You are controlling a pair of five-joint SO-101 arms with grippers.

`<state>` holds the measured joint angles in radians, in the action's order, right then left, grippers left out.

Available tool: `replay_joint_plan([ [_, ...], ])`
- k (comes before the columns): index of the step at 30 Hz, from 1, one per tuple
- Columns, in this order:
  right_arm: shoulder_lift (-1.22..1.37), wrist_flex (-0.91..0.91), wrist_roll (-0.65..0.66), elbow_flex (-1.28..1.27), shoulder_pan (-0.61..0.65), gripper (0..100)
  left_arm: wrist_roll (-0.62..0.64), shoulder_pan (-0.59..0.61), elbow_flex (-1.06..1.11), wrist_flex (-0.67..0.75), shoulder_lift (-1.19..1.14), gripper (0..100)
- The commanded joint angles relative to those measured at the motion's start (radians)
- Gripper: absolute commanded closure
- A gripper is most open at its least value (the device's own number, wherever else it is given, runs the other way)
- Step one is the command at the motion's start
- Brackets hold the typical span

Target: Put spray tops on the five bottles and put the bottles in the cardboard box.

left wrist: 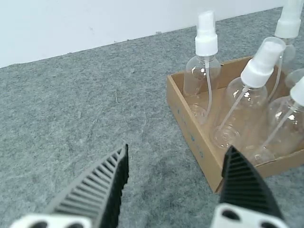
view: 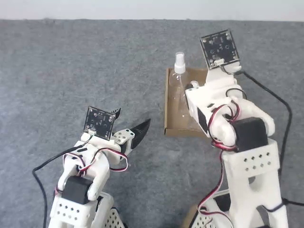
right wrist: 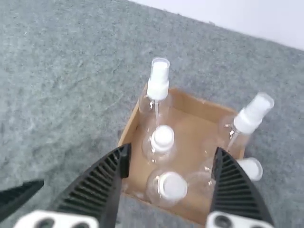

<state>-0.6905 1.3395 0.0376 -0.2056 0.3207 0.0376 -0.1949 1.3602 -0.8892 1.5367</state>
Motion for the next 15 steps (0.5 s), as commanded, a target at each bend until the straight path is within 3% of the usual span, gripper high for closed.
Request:
replay_joint_plan([
  [1,-0.120,0.065,0.002,0.066,0.001,78.1,0.002,0.034,-0.016,0.023,0.014,71],
  [8,-0.283,0.249,0.101,0.015,0.001,78.2,0.008,0.175,-0.065,-0.008,0.014,71],
  [15,-0.526,0.259,0.150,-0.397,0.001,78.1,0.003,0.465,-0.068,-0.178,0.014,70],
])
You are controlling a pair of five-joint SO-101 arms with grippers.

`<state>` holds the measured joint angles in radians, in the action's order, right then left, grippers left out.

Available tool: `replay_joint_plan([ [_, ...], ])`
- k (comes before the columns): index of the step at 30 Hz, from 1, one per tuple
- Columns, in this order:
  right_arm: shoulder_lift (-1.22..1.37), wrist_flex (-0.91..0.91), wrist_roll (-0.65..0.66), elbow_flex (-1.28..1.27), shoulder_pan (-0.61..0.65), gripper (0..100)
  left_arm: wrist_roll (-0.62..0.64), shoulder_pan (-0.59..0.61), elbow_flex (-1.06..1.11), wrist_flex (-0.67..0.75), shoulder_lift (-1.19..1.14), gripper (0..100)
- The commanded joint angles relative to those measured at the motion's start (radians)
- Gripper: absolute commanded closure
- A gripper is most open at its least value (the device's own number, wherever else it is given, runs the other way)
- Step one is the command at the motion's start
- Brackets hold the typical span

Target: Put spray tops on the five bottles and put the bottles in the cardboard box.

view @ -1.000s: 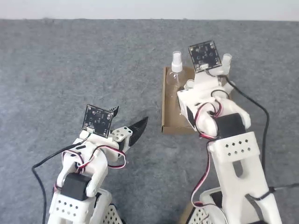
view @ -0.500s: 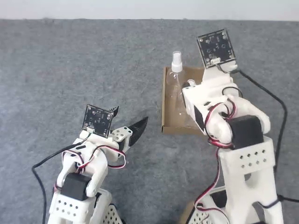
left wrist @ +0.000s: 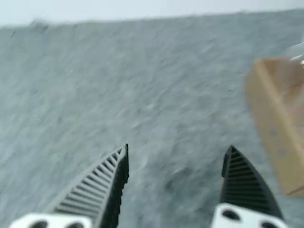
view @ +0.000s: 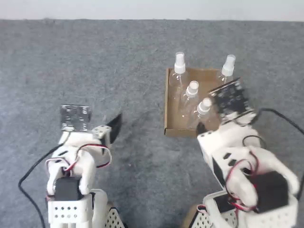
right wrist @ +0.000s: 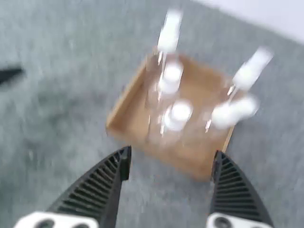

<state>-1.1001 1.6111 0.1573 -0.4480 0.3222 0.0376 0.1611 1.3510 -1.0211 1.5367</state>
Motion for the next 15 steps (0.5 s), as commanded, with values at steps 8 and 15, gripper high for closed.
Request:
replay_joint_plan([
  [8,-0.558,-0.025,0.035,-0.517,-0.007,78.3,0.002,0.328,-0.025,-0.160,0.014,70],
  [15,-0.627,-0.024,0.034,-0.537,-0.203,78.3,-0.038,0.348,0.189,-0.003,0.014,71],
])
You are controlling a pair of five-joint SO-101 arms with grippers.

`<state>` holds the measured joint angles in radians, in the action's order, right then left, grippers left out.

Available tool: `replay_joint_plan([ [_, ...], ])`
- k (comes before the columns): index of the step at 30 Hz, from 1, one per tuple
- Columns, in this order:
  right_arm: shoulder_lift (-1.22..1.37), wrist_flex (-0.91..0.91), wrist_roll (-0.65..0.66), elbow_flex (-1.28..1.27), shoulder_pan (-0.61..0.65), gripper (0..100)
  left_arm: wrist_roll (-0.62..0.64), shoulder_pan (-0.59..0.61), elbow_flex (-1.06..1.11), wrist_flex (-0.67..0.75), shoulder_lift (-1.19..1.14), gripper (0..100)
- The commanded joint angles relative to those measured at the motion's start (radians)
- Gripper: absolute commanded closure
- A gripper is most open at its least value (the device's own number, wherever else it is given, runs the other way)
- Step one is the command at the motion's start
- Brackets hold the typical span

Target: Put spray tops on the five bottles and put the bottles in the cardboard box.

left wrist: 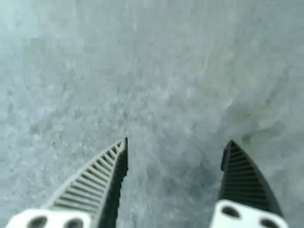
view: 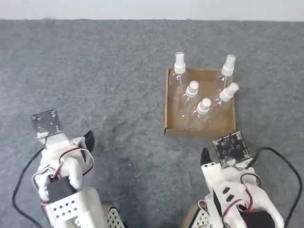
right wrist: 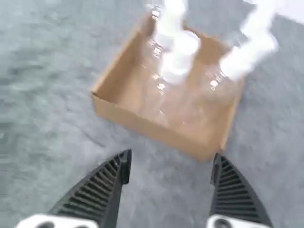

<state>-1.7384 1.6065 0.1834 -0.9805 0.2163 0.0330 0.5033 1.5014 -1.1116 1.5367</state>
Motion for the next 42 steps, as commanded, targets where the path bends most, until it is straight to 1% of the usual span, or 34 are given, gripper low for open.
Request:
replay_joint_plan([
  [1,0.010,-0.024,0.006,-0.012,-0.150,78.3,-0.060,0.006,0.058,0.104,0.014,71],
  [5,-0.002,-0.096,0.011,-0.109,-0.358,78.3,-0.123,0.006,0.117,0.157,0.014,72],
  [7,-0.015,-0.159,0.018,-0.172,-0.455,78.3,-0.140,0.005,0.163,0.213,0.014,78],
  [9,-0.031,-0.216,0.064,-0.250,-0.526,78.3,-0.176,0.005,0.194,0.284,0.012,87],
  [10,-0.042,-0.242,0.092,-0.299,-0.552,78.8,-0.203,0.006,0.193,0.288,0.014,92],
  [11,-0.056,-0.262,0.117,-0.351,-0.575,80.1,-0.230,0.005,0.191,0.288,0.014,98],
  [12,-0.076,-0.278,0.140,-0.399,-0.596,82.4,-0.256,0.005,0.191,0.285,0.008,100],
  [14,-0.084,-0.305,0.183,-0.459,-0.644,88.7,-0.302,0.005,0.191,0.232,0.011,97],
  [16,-0.081,-0.341,0.206,-0.493,-0.684,96.8,-0.342,0.005,0.191,0.204,0.014,97],
  [17,-0.079,-0.357,0.207,-0.509,-0.697,99.8,-0.364,0.005,0.191,0.204,0.014,97],
  [19,-0.077,-0.360,0.206,-0.546,-0.713,97.2,-0.405,0.005,0.191,0.201,0.014,97],
  [22,-0.077,-0.361,0.213,-0.618,-0.723,99.6,-0.443,0.005,0.191,0.196,0.014,97],
  [29,-0.076,-0.360,0.207,-0.703,-0.740,99.3,-0.450,0.006,0.191,0.186,0.014,97],
  [33,-0.076,-0.320,0.206,-0.704,-0.736,99.3,-0.450,0.005,0.191,0.186,0.014,97],
  [42,-0.076,-0.341,0.213,-0.704,-0.740,99.2,-0.450,0.005,0.191,0.186,0.014,97],
])
